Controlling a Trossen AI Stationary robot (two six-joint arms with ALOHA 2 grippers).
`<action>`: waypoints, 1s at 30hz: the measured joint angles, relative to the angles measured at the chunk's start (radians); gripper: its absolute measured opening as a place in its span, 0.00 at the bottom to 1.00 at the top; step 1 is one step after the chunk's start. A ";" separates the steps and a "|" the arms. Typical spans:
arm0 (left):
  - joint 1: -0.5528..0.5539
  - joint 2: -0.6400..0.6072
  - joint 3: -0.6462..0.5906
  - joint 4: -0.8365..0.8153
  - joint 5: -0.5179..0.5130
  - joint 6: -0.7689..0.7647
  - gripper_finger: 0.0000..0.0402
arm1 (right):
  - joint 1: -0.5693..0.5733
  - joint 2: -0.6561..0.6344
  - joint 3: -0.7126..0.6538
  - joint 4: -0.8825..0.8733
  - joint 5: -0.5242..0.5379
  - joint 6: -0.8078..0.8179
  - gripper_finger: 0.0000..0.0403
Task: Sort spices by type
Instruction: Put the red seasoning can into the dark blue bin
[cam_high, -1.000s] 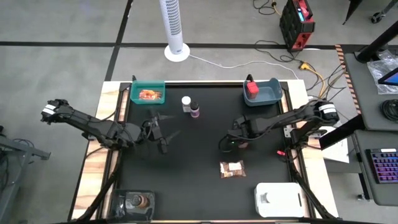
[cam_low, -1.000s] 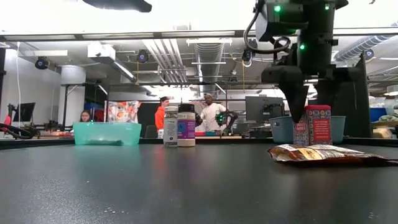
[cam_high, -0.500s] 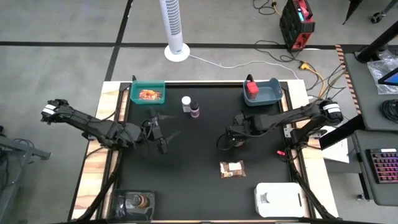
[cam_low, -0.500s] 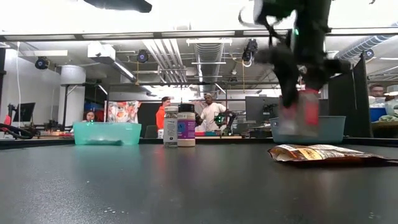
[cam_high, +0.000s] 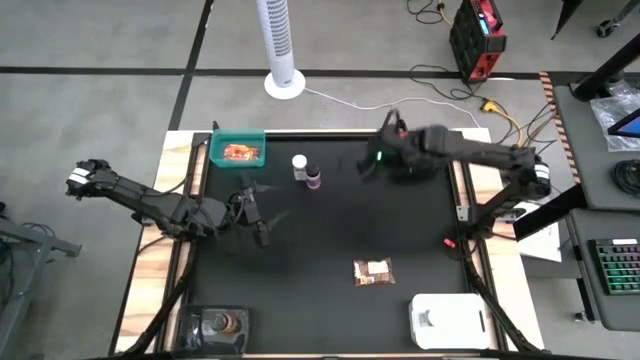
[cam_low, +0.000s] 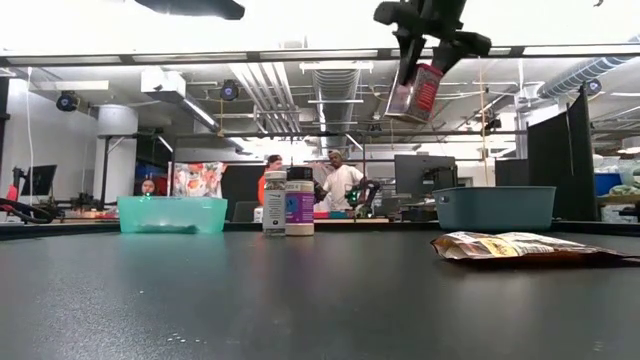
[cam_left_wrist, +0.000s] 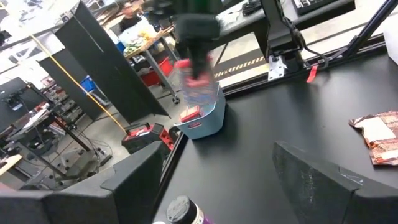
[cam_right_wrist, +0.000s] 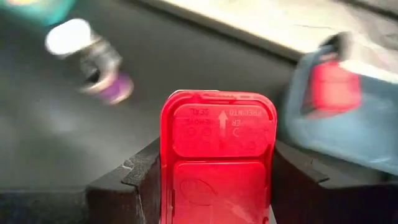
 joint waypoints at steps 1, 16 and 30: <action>0.000 0.000 0.000 0.001 0.000 0.000 0.71 | -0.040 0.000 0.012 -0.022 0.009 -0.022 0.52; 0.000 0.000 0.000 0.000 0.000 -0.034 0.71 | -0.499 0.071 -0.037 -0.136 0.100 -0.191 0.52; 0.000 0.000 0.000 0.000 0.000 -0.051 0.71 | -0.665 0.090 -0.218 -0.058 0.096 -0.274 0.52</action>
